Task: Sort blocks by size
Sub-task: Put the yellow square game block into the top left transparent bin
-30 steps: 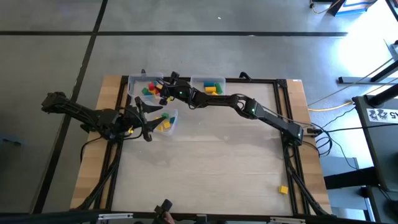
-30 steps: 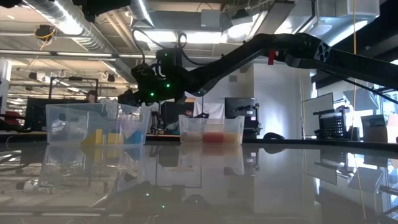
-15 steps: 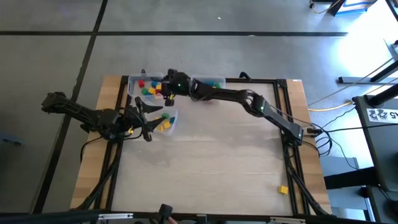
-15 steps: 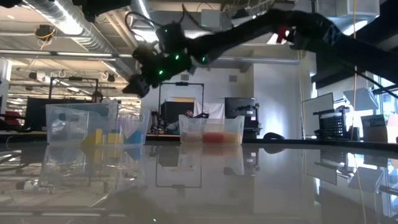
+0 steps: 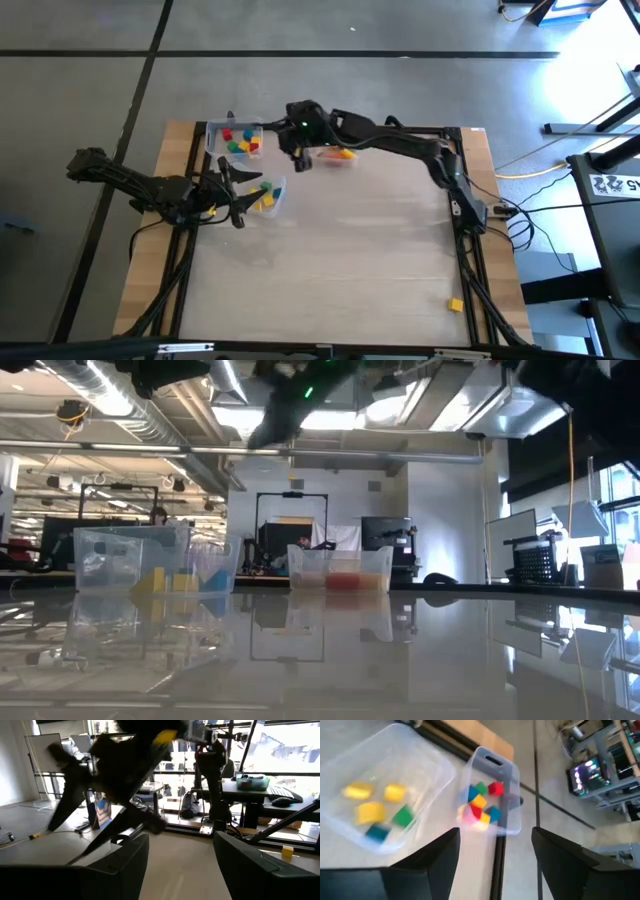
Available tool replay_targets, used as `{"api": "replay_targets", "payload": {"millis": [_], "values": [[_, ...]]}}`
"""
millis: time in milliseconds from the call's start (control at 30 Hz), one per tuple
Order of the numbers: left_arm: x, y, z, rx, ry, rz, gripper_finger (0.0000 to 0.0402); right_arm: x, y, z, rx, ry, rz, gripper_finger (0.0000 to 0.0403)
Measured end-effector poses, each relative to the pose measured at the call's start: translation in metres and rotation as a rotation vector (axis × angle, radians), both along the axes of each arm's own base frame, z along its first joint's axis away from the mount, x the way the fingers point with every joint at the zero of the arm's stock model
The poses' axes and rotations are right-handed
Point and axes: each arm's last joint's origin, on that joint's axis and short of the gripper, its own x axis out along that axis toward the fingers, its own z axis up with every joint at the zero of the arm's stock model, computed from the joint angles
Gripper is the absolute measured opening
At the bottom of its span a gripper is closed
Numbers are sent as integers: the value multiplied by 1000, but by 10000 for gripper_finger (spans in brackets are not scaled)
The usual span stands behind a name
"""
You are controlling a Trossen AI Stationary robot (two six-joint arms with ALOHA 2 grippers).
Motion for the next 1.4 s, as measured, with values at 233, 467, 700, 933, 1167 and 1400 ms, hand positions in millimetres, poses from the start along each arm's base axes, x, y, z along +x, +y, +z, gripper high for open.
{"api": "replay_targets", "payload": {"millis": [233, 467, 700, 933, 1167, 1400], "values": [[0, 0, -1, -4, 4, -1, 221, -42, 47, 34, -44, 189, -50, 253], [10, -4, -9, 13, 56, -38, 221, -69, 104, 36, -48, 377, -121, 253], [25, -10, -23, -16, 121, -38, 221, -96, 169, 28, -85, 529, -226, 253], [36, -13, -36, -7, 187, -36, 221, -120, 231, 19, -44, 517, -253, 253], [41, -15, -39, -9, 193, -35, 221, -162, 260, -13, 54, 583, -360, 253], [41, -15, -39, 1, 198, -36, 221, -219, 270, -46, 174, 709, -478, 253]]}}
